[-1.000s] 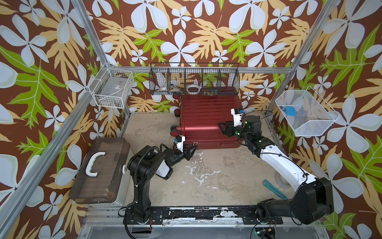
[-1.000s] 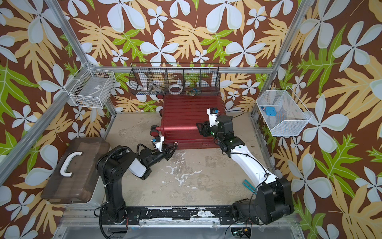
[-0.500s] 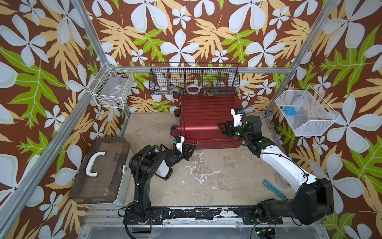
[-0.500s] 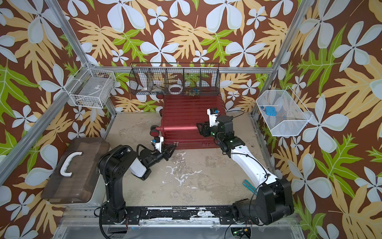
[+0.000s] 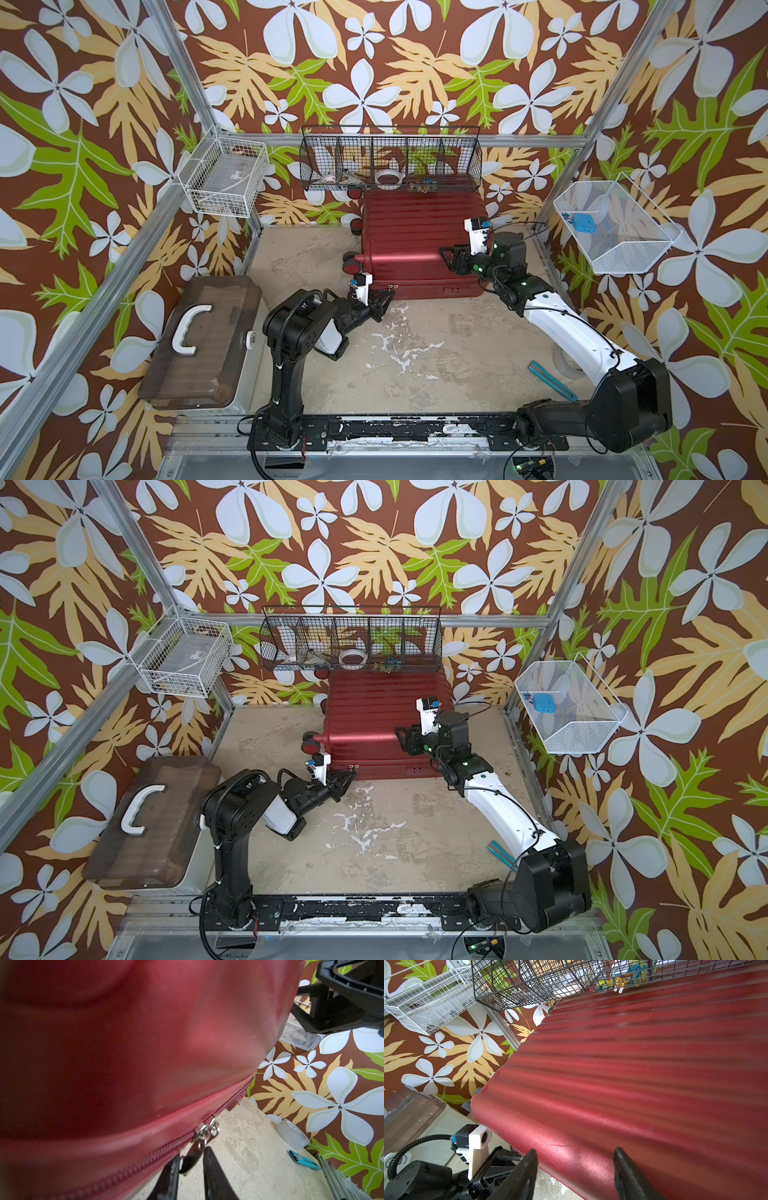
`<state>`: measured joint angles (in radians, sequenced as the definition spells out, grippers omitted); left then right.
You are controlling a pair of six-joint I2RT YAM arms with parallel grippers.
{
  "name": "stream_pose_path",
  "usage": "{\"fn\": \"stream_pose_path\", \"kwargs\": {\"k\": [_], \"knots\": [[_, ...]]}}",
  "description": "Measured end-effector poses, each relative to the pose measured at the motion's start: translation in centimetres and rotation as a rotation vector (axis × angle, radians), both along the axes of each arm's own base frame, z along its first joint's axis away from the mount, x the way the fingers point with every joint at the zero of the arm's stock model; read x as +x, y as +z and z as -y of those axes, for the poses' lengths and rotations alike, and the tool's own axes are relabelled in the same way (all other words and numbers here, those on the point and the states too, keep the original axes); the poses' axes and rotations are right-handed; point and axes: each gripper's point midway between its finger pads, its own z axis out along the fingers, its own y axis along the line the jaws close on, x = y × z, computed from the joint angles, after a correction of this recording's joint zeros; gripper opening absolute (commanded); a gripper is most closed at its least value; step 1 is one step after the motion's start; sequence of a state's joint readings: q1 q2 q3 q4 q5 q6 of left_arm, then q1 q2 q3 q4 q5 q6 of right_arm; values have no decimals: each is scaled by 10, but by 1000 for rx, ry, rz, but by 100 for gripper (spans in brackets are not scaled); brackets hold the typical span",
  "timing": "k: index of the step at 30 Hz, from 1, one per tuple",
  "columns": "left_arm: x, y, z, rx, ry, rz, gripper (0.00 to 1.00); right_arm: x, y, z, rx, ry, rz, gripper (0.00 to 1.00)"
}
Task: Open the suitcase zippers
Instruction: Unzip the zipper on the suitcase.
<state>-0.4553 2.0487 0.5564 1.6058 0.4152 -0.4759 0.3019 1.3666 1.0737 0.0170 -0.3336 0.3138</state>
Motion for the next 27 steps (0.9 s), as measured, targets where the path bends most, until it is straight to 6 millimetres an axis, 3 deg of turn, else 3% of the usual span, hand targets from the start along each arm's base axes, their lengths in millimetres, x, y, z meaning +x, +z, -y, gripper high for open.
{"fn": "stream_pose_path", "kwargs": {"k": [6, 14, 27], "knots": [[0, 2, 0, 1, 3, 9, 0, 0, 0, 0, -1, 0, -2, 60], [-5, 6, -10, 21, 40, 19, 0, 0, -1, 1, -8, 0, -5, 61], [-3, 22, -44, 136, 201, 119, 0, -2, 0, 10, -14, -15, -14, 60]]}}
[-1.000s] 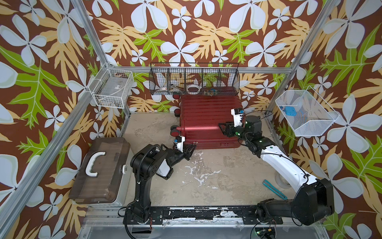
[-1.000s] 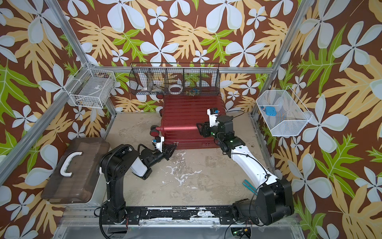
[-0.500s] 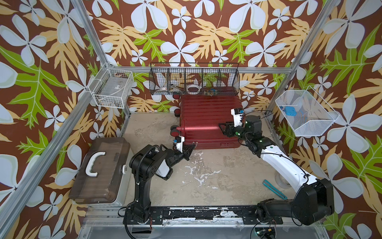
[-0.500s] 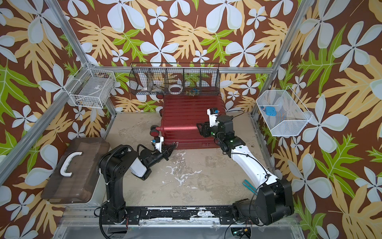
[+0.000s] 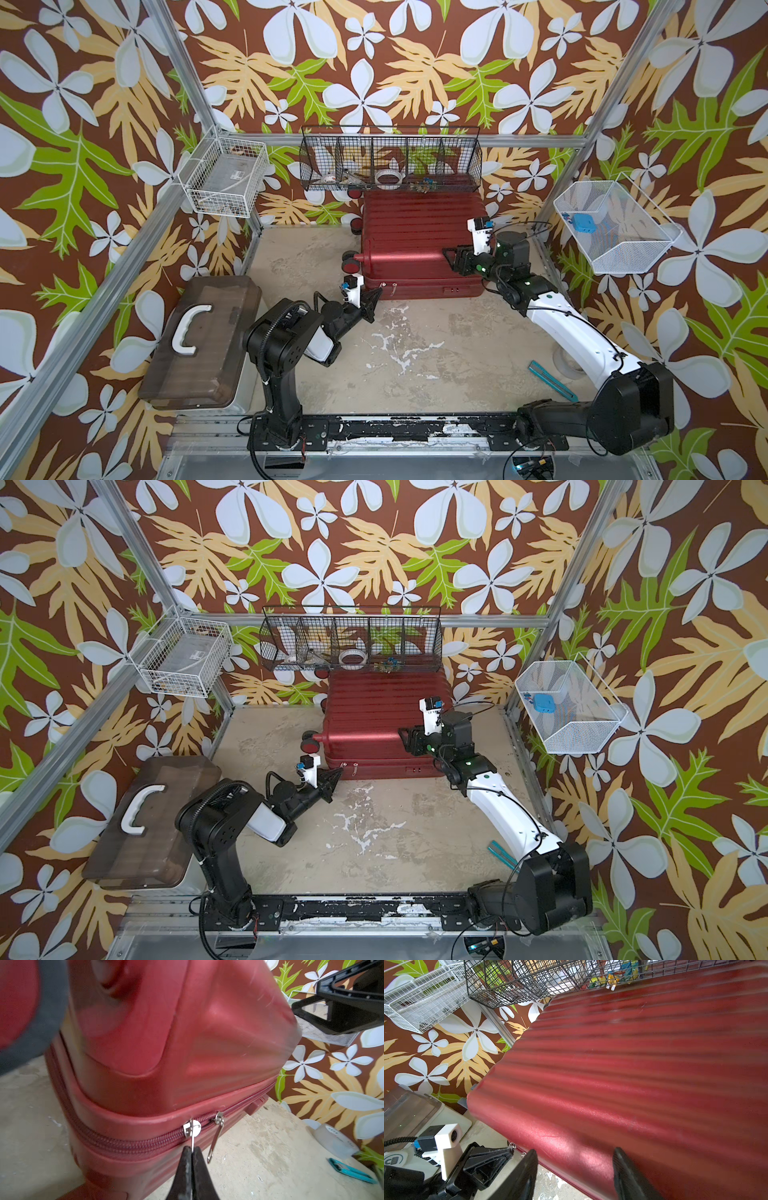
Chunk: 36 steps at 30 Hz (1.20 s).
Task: Open the suitcase zippers
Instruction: Unzip the zipper on the suitcase.
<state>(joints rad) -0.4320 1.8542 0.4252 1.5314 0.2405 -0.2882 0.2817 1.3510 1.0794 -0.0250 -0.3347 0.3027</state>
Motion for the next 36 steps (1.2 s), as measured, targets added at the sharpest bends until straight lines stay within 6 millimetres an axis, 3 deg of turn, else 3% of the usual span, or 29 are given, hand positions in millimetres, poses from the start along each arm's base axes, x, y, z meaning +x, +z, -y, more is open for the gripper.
{"fn": "stream_pose_path", "kwargs": {"k": [3, 7, 23, 30, 36], "knots": [[7, 11, -28, 21, 104, 47, 0, -3, -1, 0, -1, 7, -12, 60], [9, 17, -43, 60, 162, 95, 0, -5, -1, -1, 0, 17, -13, 60], [7, 32, -43, 160, 144, 192, 0, -6, 0, -3, 4, 38, -15, 60], [11, 32, -60, 203, 131, 153, 0, -9, -1, -4, 2, 47, -35, 61], [17, 35, -53, 196, 74, 139, 0, -12, -3, -5, 11, 52, -58, 60]]}}
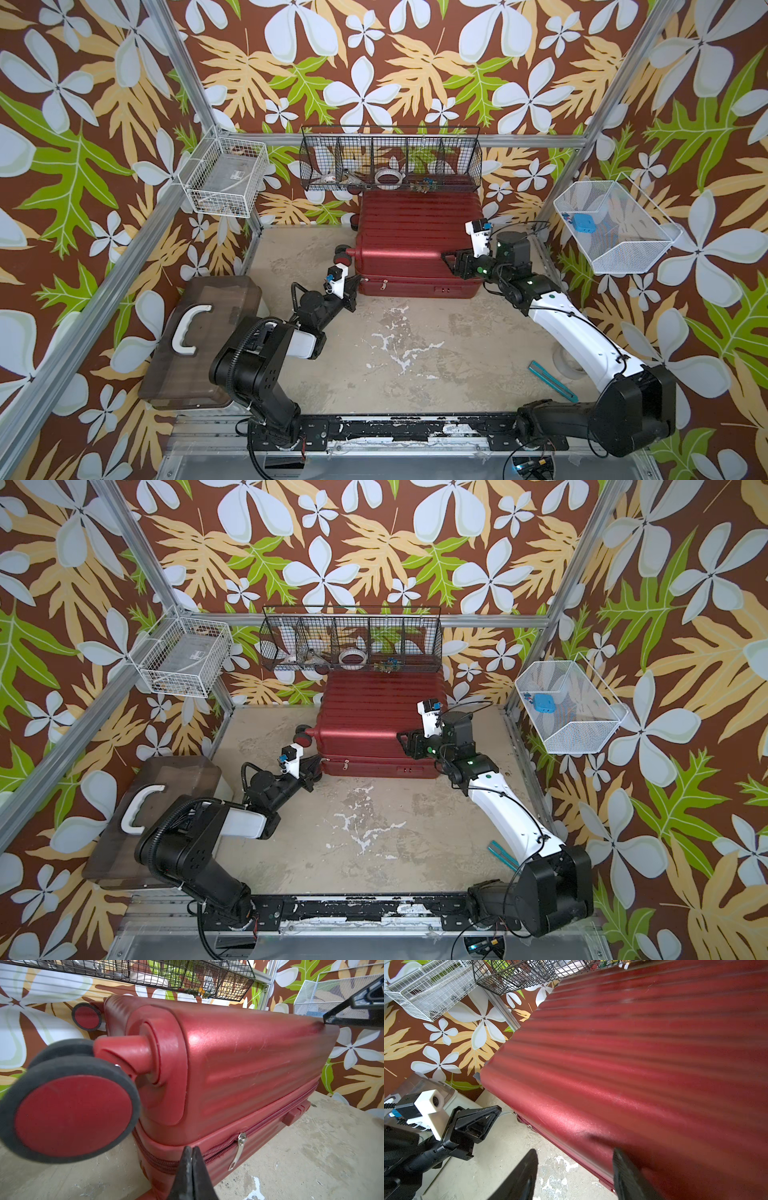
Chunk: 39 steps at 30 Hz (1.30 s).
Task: Open the suitcase zippers
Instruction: Unzip the zipper on the suitcase.
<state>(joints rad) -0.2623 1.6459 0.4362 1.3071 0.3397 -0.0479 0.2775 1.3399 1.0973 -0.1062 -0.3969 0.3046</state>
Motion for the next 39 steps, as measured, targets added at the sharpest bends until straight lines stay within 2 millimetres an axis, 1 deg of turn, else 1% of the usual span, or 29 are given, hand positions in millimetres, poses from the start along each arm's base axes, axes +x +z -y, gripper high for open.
{"fn": "stream_pose_path", "kwargs": {"k": [7, 16, 23, 25, 35, 39], "knots": [[3, 3, 9, -25, -51, -10, 0, -6, -8, 0, -5, 9, -43, 60], [6, 5, 9, -37, -49, -37, 0, -7, -9, -1, -5, 15, -55, 60], [6, 5, 4, -24, -19, -74, 0, -9, -11, -3, -6, 25, -65, 60], [7, 4, -1, -25, -6, -92, 0, -10, -11, -2, -15, 25, -65, 60], [16, 5, -9, -38, 8, -240, 0, -14, -19, 2, -48, 15, -92, 60], [22, -4, -21, -88, 13, -326, 0, -14, -19, 4, -52, 7, -94, 60]]}}
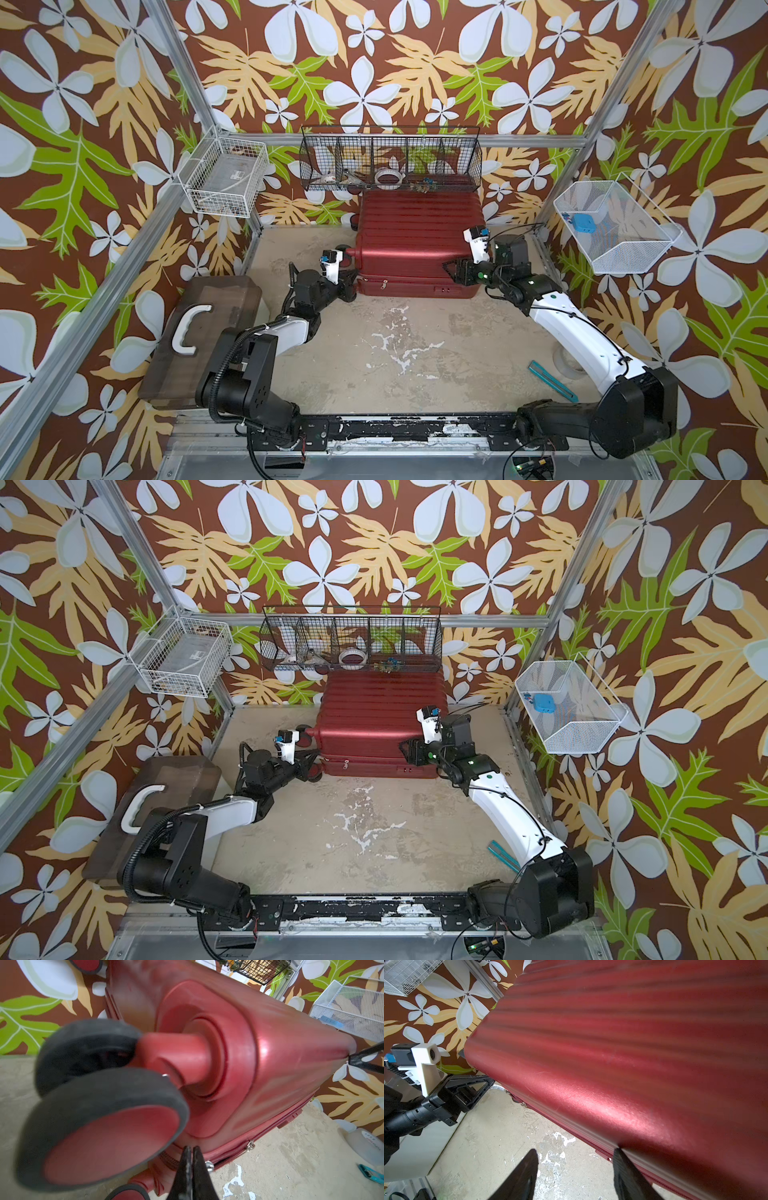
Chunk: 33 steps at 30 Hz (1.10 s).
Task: Open the suitcase zippers
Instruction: Unzip the zipper on the suitcase.
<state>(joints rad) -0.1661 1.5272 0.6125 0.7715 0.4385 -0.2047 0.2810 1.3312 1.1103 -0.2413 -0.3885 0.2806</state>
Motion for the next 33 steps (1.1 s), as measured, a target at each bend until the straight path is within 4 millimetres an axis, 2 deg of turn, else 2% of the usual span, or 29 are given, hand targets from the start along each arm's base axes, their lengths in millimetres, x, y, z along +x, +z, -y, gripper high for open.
{"fn": "stream_pose_path", "kwargs": {"k": [6, 11, 13, 14, 16, 17, 18, 22, 26, 30, 33], "knots": [[-7, -25, -17, -20, 48, -97, 0, 0, 5, 1, 1, -4, 13, 60], [-2, -24, -32, -33, 84, -93, 0, 0, 4, 1, -1, -2, 14, 60], [5, -28, -44, -52, 124, -114, 0, 0, 5, 1, -1, -2, 15, 60], [6, -29, -47, -61, 129, -122, 4, 0, 5, 1, -1, -2, 16, 60], [2, -29, -41, -75, 90, -130, 38, -1, 6, 1, -2, -1, 20, 60], [0, -29, -37, -85, 68, -133, 50, -1, 7, 1, -3, 1, 22, 60], [-5, -31, -31, -101, 38, -146, 56, -1, 7, 1, -3, 1, 22, 60], [-26, -43, -7, -146, -80, -179, 63, -2, 5, 1, -4, 6, 19, 60], [-48, -48, 14, -214, -204, -133, 76, -2, 3, 0, -4, 10, 13, 60], [-43, -47, 18, -264, -238, -78, 76, -3, 1, 0, -3, 12, 9, 60], [-35, -36, 23, -284, -270, -3, 68, -3, 1, 0, -3, 13, 10, 60]]}}
